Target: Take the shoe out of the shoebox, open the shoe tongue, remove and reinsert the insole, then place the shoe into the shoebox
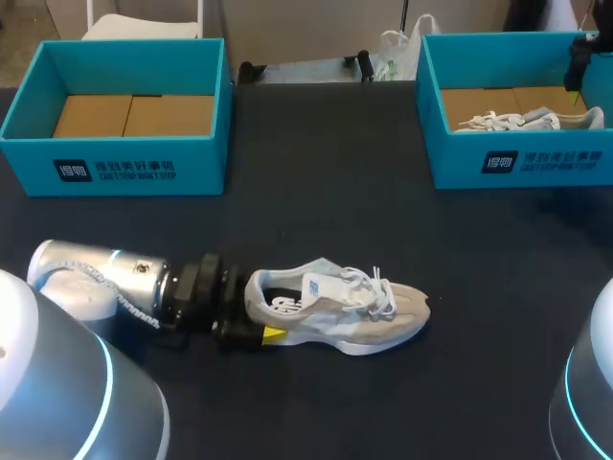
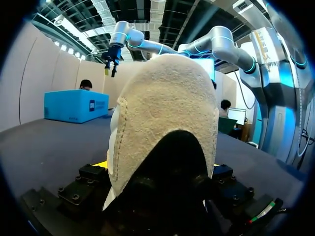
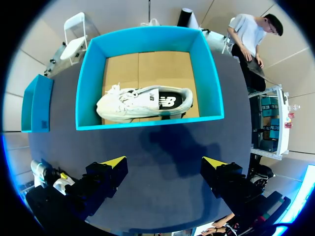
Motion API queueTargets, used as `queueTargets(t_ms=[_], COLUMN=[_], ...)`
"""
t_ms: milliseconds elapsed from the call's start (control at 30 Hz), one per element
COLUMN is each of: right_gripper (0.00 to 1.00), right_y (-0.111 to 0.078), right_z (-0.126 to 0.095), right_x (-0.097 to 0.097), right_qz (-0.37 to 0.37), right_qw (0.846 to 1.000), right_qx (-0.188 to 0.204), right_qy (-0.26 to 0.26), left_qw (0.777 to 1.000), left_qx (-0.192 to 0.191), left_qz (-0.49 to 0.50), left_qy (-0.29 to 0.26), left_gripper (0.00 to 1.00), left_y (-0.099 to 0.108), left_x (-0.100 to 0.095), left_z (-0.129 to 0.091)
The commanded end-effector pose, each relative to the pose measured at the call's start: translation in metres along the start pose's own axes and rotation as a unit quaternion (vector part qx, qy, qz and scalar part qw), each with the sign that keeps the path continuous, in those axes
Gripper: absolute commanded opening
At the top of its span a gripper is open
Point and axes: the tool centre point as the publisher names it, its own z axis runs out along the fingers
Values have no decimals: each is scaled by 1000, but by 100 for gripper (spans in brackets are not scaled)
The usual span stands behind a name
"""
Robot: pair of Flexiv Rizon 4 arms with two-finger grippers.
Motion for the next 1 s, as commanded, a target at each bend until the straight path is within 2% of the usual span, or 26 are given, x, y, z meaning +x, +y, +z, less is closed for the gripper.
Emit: queueTargets(t_ms=[33,633,667,800,1000], right_gripper=[100,100,100,100,100], right_y=[-1,-1,-2,-13,-41], right_z=[0,0,-3,-14,-23], right_x=[0,0,5,30,71], right_qz=[1,1,9,0,-1], right_qw=[1000,1000,1000,1000,1000], right_qx=[-1,-1,4,-17,-19], right_qy=[0,0,-3,1,-11], left_qw=[1000,1000,1000,1000,1000], left_qx=[-1,-1,-1,-1,-1], left_qz=[1,1,1,1,1], left_qy=[-9,-9,-9,-9,-9], left_gripper=[0,0,0,0,0], left_y=[-1,-1,-1,-1,-1], left_x=[4,4,4,4,4], left_z=[-2,-2,-2,-2,-2])
